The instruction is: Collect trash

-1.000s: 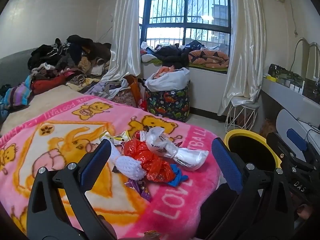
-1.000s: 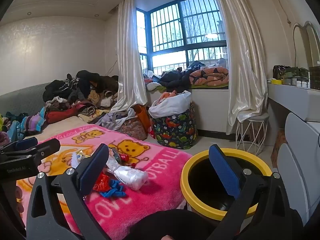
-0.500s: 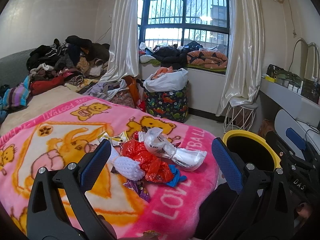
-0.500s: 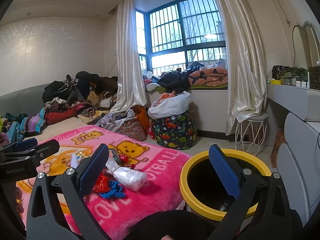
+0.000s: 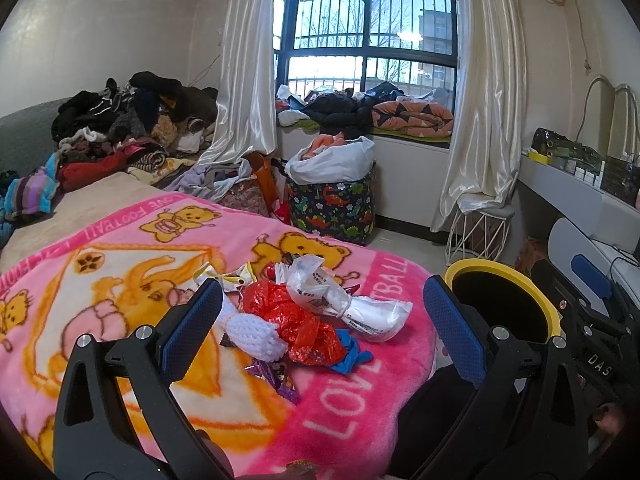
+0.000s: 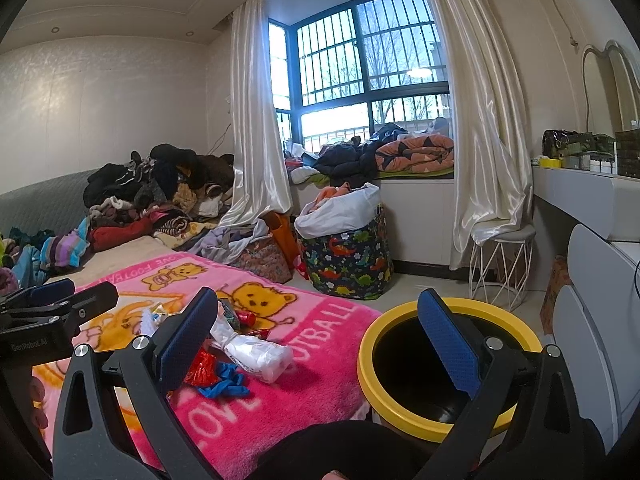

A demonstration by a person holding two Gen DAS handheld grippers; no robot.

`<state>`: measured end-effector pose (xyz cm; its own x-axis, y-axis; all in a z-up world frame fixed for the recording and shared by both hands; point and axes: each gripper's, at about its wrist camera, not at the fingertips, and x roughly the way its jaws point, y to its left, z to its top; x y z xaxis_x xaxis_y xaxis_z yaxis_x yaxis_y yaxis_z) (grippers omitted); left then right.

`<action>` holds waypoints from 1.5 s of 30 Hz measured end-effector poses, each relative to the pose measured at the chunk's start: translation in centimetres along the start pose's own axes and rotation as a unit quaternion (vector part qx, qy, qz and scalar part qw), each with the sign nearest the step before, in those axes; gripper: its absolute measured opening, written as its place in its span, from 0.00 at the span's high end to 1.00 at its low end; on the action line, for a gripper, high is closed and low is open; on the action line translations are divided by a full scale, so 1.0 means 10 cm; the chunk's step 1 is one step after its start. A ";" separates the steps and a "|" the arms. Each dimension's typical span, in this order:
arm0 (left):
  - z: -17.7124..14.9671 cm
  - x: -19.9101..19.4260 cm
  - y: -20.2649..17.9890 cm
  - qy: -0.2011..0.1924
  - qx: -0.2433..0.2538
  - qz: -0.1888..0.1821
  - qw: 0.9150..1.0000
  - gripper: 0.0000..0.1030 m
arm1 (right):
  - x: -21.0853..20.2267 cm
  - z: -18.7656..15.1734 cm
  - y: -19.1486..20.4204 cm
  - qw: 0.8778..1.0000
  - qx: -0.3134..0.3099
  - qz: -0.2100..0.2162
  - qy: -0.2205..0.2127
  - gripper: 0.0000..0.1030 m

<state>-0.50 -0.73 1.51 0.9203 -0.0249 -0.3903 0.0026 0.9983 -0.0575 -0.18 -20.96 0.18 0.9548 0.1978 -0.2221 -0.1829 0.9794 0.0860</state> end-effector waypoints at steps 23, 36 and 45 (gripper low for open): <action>-0.02 0.00 0.02 0.000 -0.013 -0.022 1.000 0.10 | -0.01 0.07 -0.07 1.000 0.000 -0.001 0.007 0.06; 0.03 0.21 0.16 0.006 -0.027 -0.028 0.999 0.10 | 0.04 0.14 -0.13 1.000 0.002 -0.007 -0.006 0.06; 0.12 0.36 0.74 0.010 -0.074 0.036 0.997 0.10 | 0.52 0.18 0.09 0.998 -0.015 0.048 0.048 0.06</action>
<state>3.27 6.59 0.81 0.9082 0.0439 -0.4162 -0.1221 0.9790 -0.1633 5.06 -19.14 0.86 0.9058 0.2931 -0.3060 -0.2816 0.9560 0.0824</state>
